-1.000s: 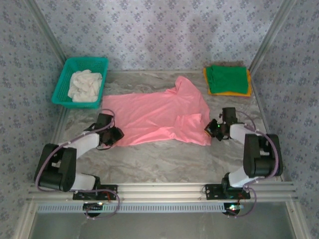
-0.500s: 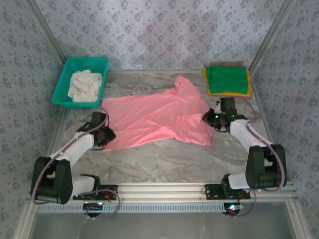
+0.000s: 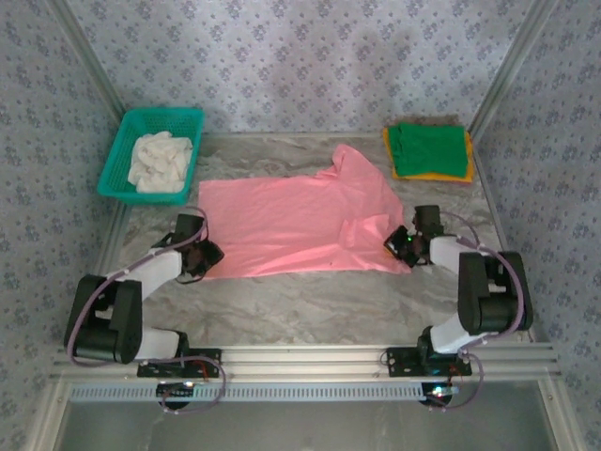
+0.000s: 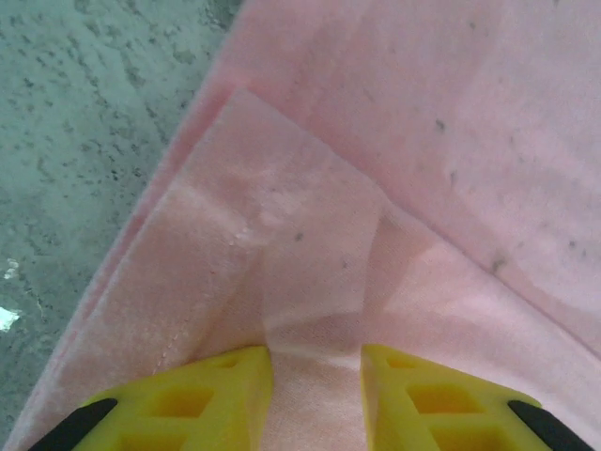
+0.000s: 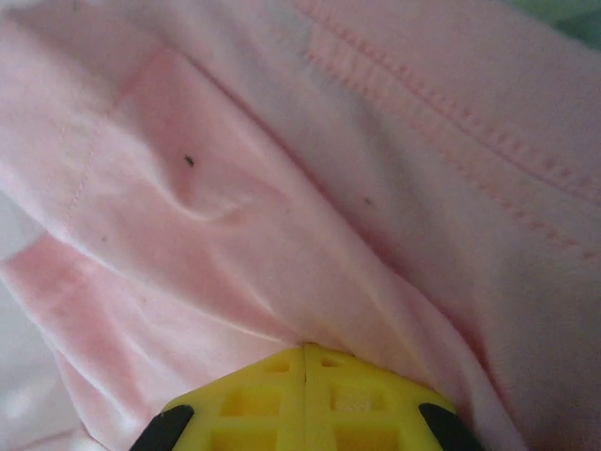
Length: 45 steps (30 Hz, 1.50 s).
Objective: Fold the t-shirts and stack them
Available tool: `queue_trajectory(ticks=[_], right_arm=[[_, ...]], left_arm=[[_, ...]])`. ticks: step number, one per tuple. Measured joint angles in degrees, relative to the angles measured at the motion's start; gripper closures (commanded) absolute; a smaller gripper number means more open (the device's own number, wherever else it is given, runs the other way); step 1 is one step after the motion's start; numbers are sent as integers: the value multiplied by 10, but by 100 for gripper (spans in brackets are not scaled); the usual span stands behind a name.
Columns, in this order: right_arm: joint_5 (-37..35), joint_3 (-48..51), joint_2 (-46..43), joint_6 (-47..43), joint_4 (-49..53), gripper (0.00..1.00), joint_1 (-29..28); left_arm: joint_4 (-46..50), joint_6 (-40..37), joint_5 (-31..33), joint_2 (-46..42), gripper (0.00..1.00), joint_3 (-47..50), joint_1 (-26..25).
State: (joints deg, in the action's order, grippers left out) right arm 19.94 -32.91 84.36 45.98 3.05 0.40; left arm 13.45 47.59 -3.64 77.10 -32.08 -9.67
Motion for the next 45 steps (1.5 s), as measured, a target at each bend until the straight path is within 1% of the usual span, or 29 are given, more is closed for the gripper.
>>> queue_trajectory(ticks=[3, 6, 8, 11, 14, 16, 17, 20, 22, 23, 25, 28, 29, 30, 32, 34, 36, 37, 38, 40, 42, 45], right_arm=[[-2, 60, -70, 28, 0, 100, 18], [-14, 97, -141, 45, 33, 100, 20], [-26, 110, -189, 51, 60, 100, 21], [-45, 115, -251, 52, 94, 100, 23], [-59, 98, -270, 48, 123, 100, 23], [-58, 67, -259, 31, 139, 99, 22], [-58, 45, -249, 21, 149, 97, 20], [-59, -66, -189, -30, 170, 87, 3], [-57, -171, -125, -80, 183, 80, -21], [-56, -217, -93, -101, 191, 79, -30], [-50, -362, 12, -156, 221, 78, -55], [-28, -592, 187, -229, 280, 77, -76], [-20, -652, 236, -246, 294, 75, -80], [-14, -722, 292, -263, 313, 74, -83], [-5, -818, 378, -274, 346, 73, -86], [5, -910, 459, -277, 387, 70, -85], [13, -969, 516, -278, 415, 68, -85], [19, -987, 534, -277, 427, 64, -85], [23, -990, 545, -275, 433, 60, -85], [33, -987, 554, -265, 444, 57, -85], [43, -979, 555, -258, 444, 51, -87], [44, -980, 558, -252, 445, 49, -93]], left_arm=[[8, 2, -11, -25, 66, 17, 0], [15, 10, -22, -59, 66, 44, -2], [19, 19, -24, -79, 66, 56, -10], [35, 38, -23, -112, 66, 72, -38], [68, 46, -21, -138, 65, 76, -48], [105, 41, -3, -142, 64, 59, -44], [123, 33, 3, -140, 64, 42, -40], [154, -3, 16, -108, 64, -49, -3], [150, -34, 21, -66, 62, -130, 28], [149, -47, 23, -46, 61, -163, 39], [135, -76, 31, 10, 60, -232, 57], [120, -108, 37, 81, 58, -293, 63], [117, -115, 37, 101, 57, -307, 63], [116, -122, 37, 126, 51, -322, 63], [112, -131, 35, 169, 50, -345, 62], [115, -140, 35, 213, 50, -372, 59], [116, -144, 35, 243, 50, -391, 57], [116, -146, 35, 254, 50, -398, 55], [116, -147, 34, 261, 50, -401, 54], [119, -149, 33, 267, 50, -402, 52], [120, -151, 33, 270, 50, -403, 51], [122, -153, 32, 282, 50, -414, 51]])
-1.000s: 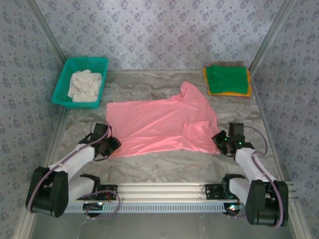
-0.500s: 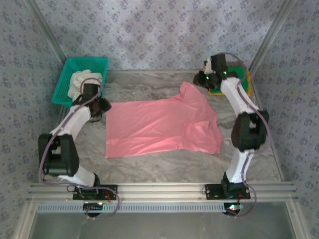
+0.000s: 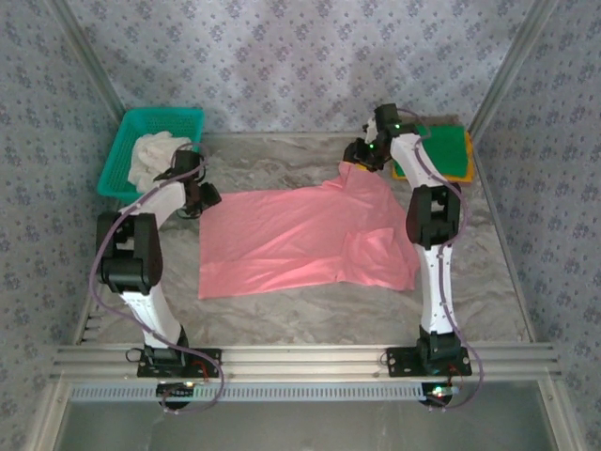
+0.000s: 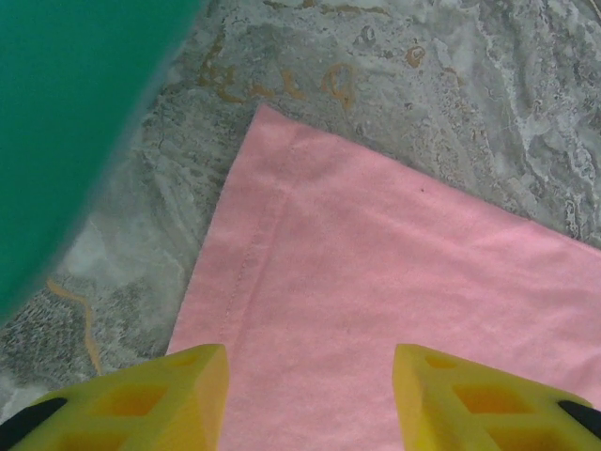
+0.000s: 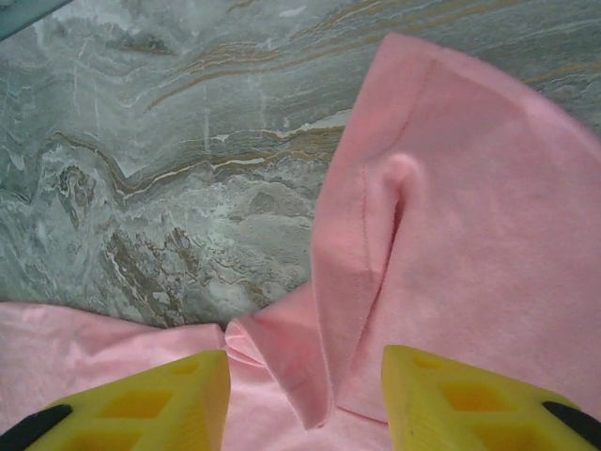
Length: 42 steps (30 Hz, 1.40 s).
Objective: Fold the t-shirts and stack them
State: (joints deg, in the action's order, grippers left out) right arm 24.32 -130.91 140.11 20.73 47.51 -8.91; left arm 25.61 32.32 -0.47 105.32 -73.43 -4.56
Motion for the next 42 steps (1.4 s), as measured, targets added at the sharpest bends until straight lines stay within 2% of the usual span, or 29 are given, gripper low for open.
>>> queue_trajectory(ticks=[4, 10, 15, 21, 23, 24, 28, 33, 35, 38, 42], right_arm=[[-27, -33, 27, 0, 12, 47, -15], [-127, -82, 73, -14, 26, 45, -46], [-209, -135, 114, -33, 38, 48, -72], [-280, -156, 140, -54, 38, 60, -92], [-299, -160, 144, -61, 38, 74, -96], [-306, -164, 144, -63, 39, 77, -97], [-323, -179, 144, -65, 42, 89, -98], [-327, -176, 140, -59, 41, 91, -95], [-326, -159, 128, -55, 40, 93, -93], [-325, -140, 108, -51, 39, 89, -87], [-318, -138, 91, -48, 35, 95, -78]], left_arm=[[0, -3, -4, 14, 49, -7, 0], [-2, -4, -16, 15, 49, -6, 0], [-5, -4, -21, 15, 49, 4, 0], [-6, -4, -28, 15, 48, 11, 0], [-8, -5, -29, 15, 48, 11, 0], [-7, -6, -29, 15, 48, 11, 0], [1, -9, -22, 19, 47, 3, 0], [18, -12, -7, 46, 45, -44, 1], [21, -13, -1, 61, 41, -63, 0], [38, -12, 8, 75, 41, -78, 0], [66, -12, 33, 100, 40, -109, 0]])
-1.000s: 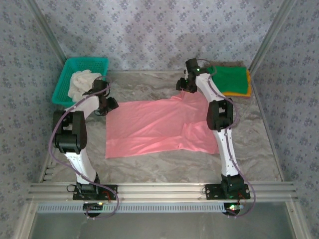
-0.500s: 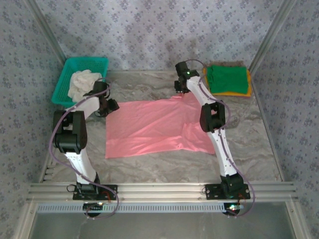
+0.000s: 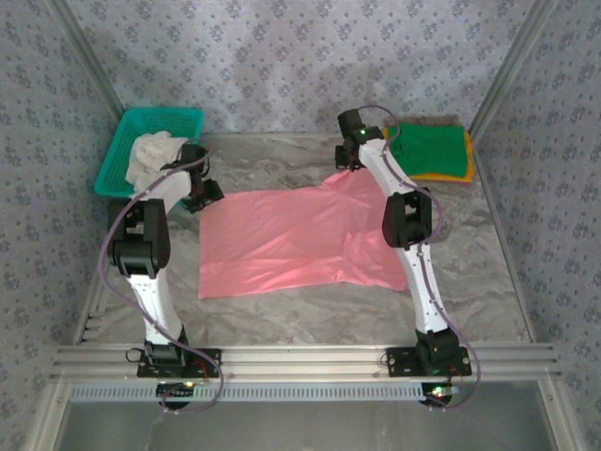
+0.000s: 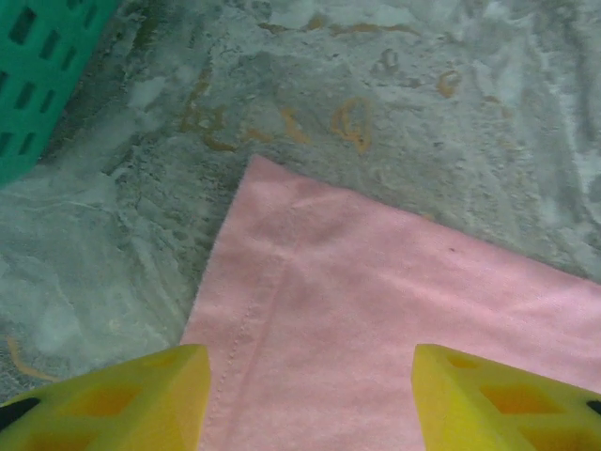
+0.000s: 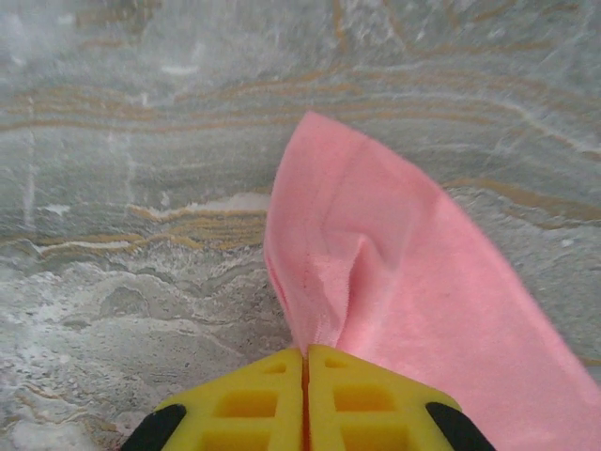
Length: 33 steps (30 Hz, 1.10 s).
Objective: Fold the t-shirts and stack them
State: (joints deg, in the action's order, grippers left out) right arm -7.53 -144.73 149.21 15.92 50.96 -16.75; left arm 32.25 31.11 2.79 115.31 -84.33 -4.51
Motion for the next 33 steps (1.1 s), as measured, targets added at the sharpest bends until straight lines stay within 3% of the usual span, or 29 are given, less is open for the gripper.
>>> queue_trajectory(ticks=[2, 10, 13, 15, 18, 24, 33], right_arm=[[4, 0, -7, 2, -2, 99, 3], [16, 27, -24, 6, -12, 100, 6], [24, 56, -38, 12, -20, 100, 9], [27, 82, -54, 14, -28, 100, 14], [31, 123, -82, 21, -43, 100, 26], [38, 171, -122, 32, -65, 100, 48], [49, 211, -147, 44, -82, 100, 68]], left_arm=[[7, 2, 8, 12, 35, -14, 0], [11, 6, 20, 41, 39, -44, 0], [9, 10, 20, 47, 48, -50, -1], [4, 12, 21, 48, 63, -50, -1], [1, 15, 20, 49, 68, -51, -1], [-1, 18, 23, 59, 100, -64, -1], [0, 16, 31, 69, 100, -79, -5]])
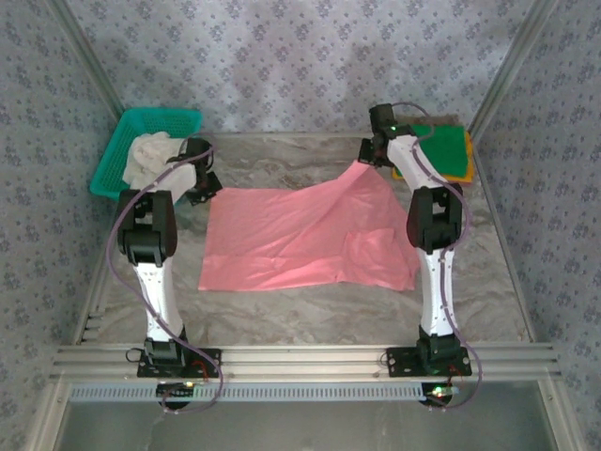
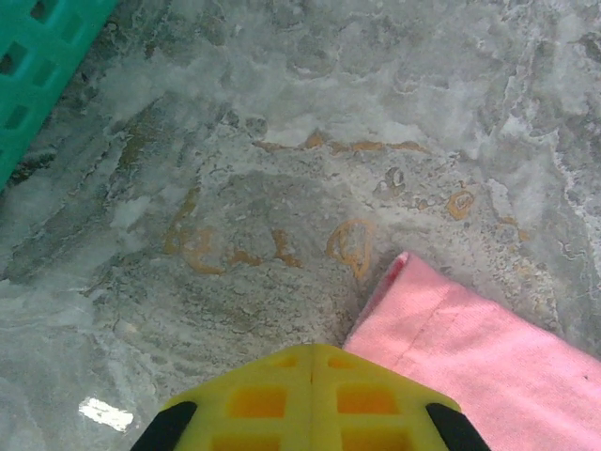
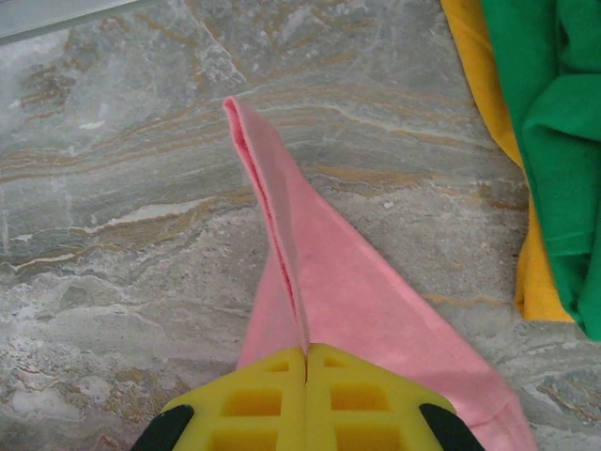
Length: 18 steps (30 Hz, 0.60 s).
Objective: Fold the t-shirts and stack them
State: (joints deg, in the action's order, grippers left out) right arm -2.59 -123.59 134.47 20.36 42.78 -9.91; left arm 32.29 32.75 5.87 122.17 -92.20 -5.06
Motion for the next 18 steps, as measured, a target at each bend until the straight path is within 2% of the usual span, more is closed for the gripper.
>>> queue_trajectory(ticks=[3, 6, 7, 18], right_arm=[[12, 1, -1, 5, -3, 94, 3], [35, 13, -7, 15, -11, 91, 5], [41, 16, -9, 17, -13, 90, 5], [87, 35, -14, 38, -32, 91, 2]], left_arm=[[5, -1, 7, 0, 100, 0, 0], [6, -4, 11, 0, 54, 0, 0], [6, -4, 11, 0, 50, 0, 0], [5, -4, -12, 42, 47, -49, -14]])
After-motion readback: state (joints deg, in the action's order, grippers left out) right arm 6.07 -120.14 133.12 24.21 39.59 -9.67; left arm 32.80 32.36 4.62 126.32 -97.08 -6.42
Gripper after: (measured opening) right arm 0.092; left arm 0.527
